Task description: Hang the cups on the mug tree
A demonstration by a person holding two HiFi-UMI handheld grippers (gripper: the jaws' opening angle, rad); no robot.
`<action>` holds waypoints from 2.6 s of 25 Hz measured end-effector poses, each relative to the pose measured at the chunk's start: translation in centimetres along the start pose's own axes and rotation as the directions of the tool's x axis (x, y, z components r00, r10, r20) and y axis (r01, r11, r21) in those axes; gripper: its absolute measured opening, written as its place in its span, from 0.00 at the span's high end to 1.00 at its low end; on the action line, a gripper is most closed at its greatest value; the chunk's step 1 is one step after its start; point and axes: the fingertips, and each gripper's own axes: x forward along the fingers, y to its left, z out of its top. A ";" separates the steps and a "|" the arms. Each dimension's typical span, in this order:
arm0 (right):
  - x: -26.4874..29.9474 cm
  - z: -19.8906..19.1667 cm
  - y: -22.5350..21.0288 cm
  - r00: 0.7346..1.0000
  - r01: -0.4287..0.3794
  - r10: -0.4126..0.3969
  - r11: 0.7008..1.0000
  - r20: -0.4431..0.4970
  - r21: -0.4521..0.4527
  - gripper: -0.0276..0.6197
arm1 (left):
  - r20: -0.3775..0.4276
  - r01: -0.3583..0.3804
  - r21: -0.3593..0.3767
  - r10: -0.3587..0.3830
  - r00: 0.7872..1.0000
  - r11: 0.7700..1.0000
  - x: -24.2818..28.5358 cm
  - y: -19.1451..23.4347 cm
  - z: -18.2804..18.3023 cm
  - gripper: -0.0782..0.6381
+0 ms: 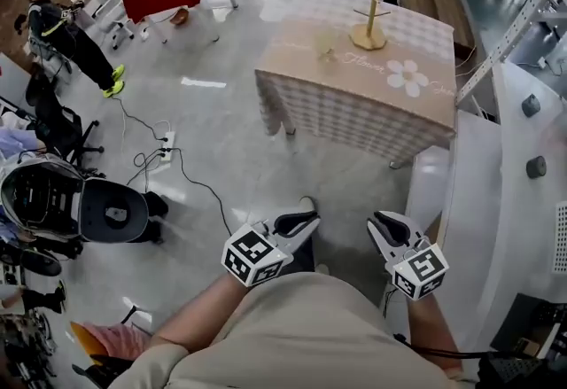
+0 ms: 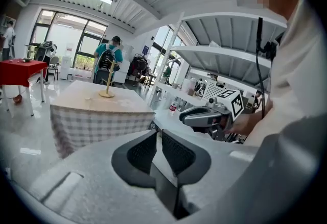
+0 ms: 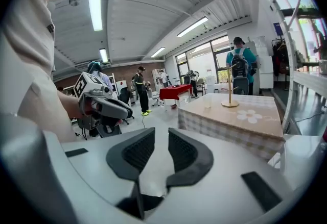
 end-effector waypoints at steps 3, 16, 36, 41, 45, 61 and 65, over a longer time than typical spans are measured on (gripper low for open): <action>2.8 1.2 -3.9 0.998 0.056 -0.056 0.998 -0.004 0.014 0.77 | 0.000 0.025 0.001 -0.025 1.000 1.000 3.2 4.6 1.4 0.81; 12.0 10.9 -19.2 0.961 0.275 -0.276 0.961 0.018 0.033 0.75 | -0.027 0.123 0.071 -0.121 0.992 0.990 13.9 21.2 11.2 0.63; 18.5 16.1 -42.5 0.995 0.096 -0.096 0.995 0.009 -0.022 0.72 | -0.027 -0.429 -0.119 0.428 0.903 0.896 29.8 42.1 16.2 0.43; 19.3 15.4 -45.9 0.996 0.087 -0.087 0.996 -0.027 -0.004 0.72 | -0.079 -0.540 -0.188 0.535 0.841 0.820 31.8 48.9 15.2 0.37; 19.6 16.4 -47.8 0.990 0.138 -0.137 0.990 -0.028 0.019 0.72 | -0.093 -0.598 -0.152 0.591 0.801 0.787 33.2 53.9 14.5 0.31; 21.7 17.3 -49.4 0.952 0.302 -0.294 0.948 -0.081 0.106 0.72 | -0.201 -0.475 0.150 0.497 0.844 0.867 39.3 60.1 12.1 0.37; 21.8 17.2 -49.5 0.950 0.310 -0.303 0.943 -0.072 0.122 0.72 | -0.221 -0.421 0.236 0.470 0.854 0.876 39.3 60.0 13.6 0.38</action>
